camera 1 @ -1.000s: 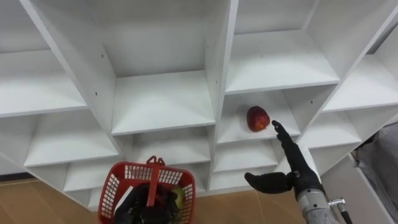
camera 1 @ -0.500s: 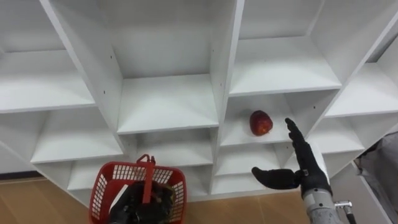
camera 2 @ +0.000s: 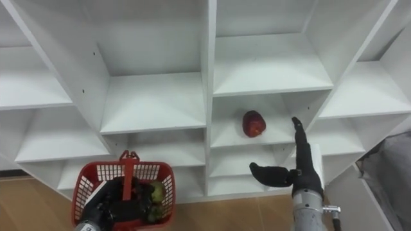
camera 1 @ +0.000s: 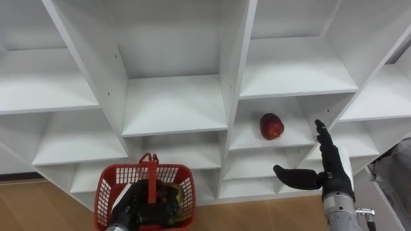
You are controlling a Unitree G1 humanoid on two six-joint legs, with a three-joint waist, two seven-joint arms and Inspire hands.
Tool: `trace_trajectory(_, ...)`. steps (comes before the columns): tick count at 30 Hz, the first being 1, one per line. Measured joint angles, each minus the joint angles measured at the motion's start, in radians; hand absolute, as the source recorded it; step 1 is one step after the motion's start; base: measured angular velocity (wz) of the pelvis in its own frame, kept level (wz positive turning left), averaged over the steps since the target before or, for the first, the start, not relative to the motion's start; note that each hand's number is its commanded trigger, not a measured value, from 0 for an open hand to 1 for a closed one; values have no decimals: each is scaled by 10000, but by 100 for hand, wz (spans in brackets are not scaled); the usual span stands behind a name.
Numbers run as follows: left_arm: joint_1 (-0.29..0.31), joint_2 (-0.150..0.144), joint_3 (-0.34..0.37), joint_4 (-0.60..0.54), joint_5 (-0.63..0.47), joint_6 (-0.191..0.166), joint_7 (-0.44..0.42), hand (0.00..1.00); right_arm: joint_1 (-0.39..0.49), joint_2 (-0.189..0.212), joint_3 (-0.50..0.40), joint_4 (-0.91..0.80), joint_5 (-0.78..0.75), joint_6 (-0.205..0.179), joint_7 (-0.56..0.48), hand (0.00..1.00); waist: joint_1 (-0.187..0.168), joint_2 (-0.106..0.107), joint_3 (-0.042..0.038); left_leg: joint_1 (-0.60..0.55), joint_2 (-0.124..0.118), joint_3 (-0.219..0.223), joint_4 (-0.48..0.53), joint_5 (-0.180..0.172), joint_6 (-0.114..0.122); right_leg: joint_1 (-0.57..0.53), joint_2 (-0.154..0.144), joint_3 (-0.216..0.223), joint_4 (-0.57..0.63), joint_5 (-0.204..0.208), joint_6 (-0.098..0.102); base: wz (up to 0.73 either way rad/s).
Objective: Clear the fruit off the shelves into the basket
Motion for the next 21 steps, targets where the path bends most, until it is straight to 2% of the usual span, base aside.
trace_trajectory(3, 0, 7, 14, 20, -8, 90, -11, 100, -40, -13, -26, 67, -12, 22, -144, 0, 24, -13, -6, -122, 15, -120, 234, -64, -14, -67, -34, -63, 197, -121, -28, 8)
trace_trajectory(6, -18, -3, 53, 28, -5, 90, -154, 100, -160, -23, -14, 91, -25, 22, -132, 0, 201, -28, -5, -538, 43, -157, 751, -166, -50, -341, -57, -78, 685, -242, -102, 2)
trace_trajectory(8, -23, -7, 54, 49, -16, 94, -214, 100, -810, -76, -14, 738, 237, 6, -124, 0, 228, -38, 10, -941, 172, -175, 1266, -261, -85, -664, -63, -73, 1054, -300, -174, 3)
trace_trajectory(11, -104, -5, 52, 64, -14, 93, -404, 100, -1728, -274, -17, 1643, 290, 10, -135, 0, 249, -38, 47, -1511, 203, -244, 1981, -471, -102, -1180, -67, -122, 1602, -532, -251, 5)
trace_trajectory(15, -180, 27, 47, 104, -12, 102, -496, 100, -2250, -563, -166, 1981, 254, -5, -170, 0, 212, -57, 84, -2222, 199, -665, 2695, -692, -132, -1852, -126, -298, 2407, -860, -294, 23)
trace_trajectory(17, -228, 124, 2, 131, -19, 141, -598, 100, -2626, -785, -248, 2182, 259, -11, -302, 0, 279, -87, 112, -2736, 202, -686, 2952, -690, -128, -2426, -211, -316, 2875, -932, -324, 7)
trace_trajectory(21, -333, 149, -23, 231, -12, 177, -685, 100, -3115, -878, -338, 2717, 203, -25, -683, 0, 440, -132, 162, -3278, 203, -732, 3298, -685, -129, -2944, -312, -342, 3397, -1000, -410, 2)
